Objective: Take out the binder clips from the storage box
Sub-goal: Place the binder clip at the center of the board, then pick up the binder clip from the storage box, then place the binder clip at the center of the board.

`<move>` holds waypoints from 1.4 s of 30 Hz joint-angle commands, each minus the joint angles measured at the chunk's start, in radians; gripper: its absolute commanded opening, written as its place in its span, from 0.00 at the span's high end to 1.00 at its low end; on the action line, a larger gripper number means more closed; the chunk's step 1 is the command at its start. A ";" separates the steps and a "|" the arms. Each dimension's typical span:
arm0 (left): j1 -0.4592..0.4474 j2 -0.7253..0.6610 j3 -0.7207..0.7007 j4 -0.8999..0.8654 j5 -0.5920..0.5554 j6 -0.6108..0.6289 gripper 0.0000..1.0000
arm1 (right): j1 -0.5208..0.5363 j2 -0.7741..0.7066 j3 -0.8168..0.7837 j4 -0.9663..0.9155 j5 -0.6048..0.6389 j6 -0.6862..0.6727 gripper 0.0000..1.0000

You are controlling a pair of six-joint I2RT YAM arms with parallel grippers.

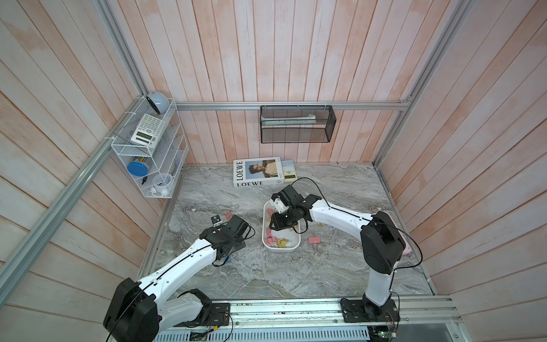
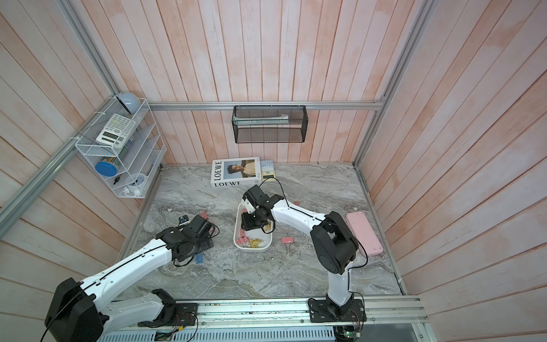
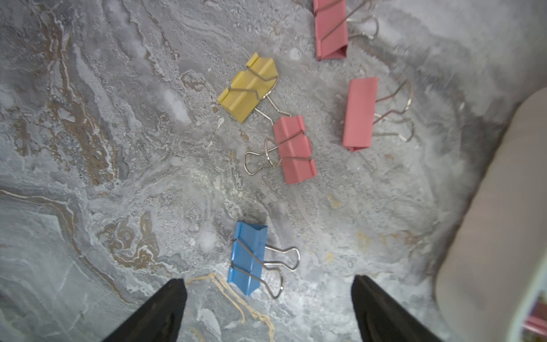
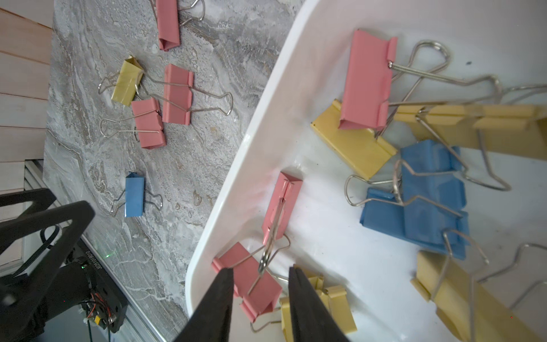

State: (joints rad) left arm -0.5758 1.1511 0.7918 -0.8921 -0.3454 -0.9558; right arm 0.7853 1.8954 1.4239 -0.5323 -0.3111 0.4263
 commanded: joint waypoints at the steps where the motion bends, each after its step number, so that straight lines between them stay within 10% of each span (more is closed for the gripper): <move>1: 0.028 -0.040 0.057 -0.003 0.007 0.028 0.00 | 0.006 0.030 0.036 -0.041 0.021 0.007 0.69; 10: 0.049 -0.050 0.132 -0.013 0.014 0.075 0.00 | -0.005 0.033 0.084 -0.099 0.036 -0.005 1.00; 28: 0.062 0.039 0.251 0.052 0.034 0.156 0.00 | -0.174 -0.327 -0.080 -0.053 0.047 0.031 1.00; 42: 0.062 0.113 0.312 0.128 0.084 0.182 0.00 | -0.585 -0.744 -0.586 0.169 0.011 0.179 1.00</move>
State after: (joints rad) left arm -0.5179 1.2354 1.0706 -0.7933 -0.2852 -0.7959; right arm 0.2398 1.1984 0.8936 -0.4149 -0.2821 0.5625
